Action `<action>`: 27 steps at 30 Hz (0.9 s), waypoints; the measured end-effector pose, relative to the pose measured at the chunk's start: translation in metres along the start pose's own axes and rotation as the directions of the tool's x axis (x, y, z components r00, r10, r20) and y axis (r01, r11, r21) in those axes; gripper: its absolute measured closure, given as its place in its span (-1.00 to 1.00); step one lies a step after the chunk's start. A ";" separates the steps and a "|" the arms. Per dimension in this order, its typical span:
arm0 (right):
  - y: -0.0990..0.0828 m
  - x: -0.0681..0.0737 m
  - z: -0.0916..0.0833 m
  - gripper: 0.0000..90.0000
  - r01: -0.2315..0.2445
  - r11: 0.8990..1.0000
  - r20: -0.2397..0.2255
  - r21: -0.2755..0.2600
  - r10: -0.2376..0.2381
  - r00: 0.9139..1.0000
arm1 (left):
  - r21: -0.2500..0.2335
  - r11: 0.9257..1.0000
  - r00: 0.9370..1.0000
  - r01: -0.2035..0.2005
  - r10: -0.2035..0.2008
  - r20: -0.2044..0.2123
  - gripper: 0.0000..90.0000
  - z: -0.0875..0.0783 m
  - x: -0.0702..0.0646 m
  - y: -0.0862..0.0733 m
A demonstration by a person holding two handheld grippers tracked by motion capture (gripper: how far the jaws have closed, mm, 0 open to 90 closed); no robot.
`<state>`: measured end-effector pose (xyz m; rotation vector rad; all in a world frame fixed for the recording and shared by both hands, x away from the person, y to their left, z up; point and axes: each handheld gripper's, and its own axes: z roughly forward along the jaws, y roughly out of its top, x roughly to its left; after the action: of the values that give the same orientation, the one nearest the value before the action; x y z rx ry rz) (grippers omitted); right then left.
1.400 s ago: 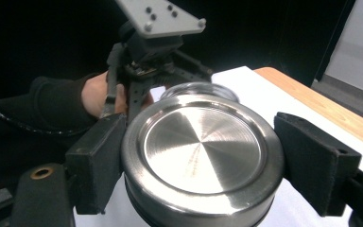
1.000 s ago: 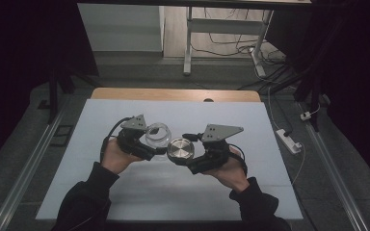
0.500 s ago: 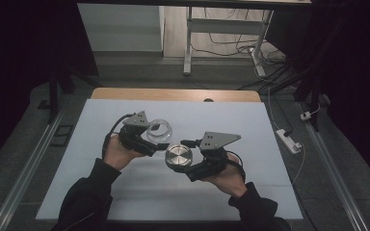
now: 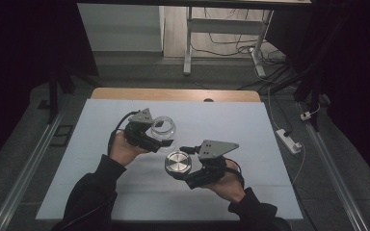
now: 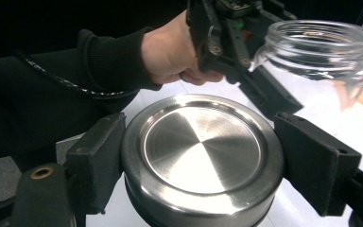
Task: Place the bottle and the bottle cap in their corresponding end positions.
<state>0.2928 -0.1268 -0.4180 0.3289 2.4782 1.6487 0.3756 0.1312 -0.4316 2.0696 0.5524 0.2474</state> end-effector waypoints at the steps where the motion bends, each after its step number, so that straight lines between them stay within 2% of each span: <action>1: -0.001 0.001 0.001 -0.56 0.001 1.000 -0.002 0.001 -0.001 1.000 | -0.001 1.000 1.000 -0.001 0.001 -0.001 -0.66 0.001 0.001 0.000; 17: -0.027 0.010 0.013 -0.56 -0.002 0.999 -0.031 0.033 0.003 1.000 | 0.000 1.000 1.000 -0.009 0.009 -0.001 -0.66 0.025 0.007 0.001; 27: -0.043 0.012 0.017 -0.56 0.001 0.999 -0.038 0.048 0.001 0.999 | 0.001 1.000 1.000 0.004 -0.004 -0.026 -0.66 0.039 0.010 -0.003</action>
<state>0.2809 -0.1241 -0.4643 0.3063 2.5487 1.6121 0.3989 0.1080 -0.4552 2.0687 0.5724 0.2716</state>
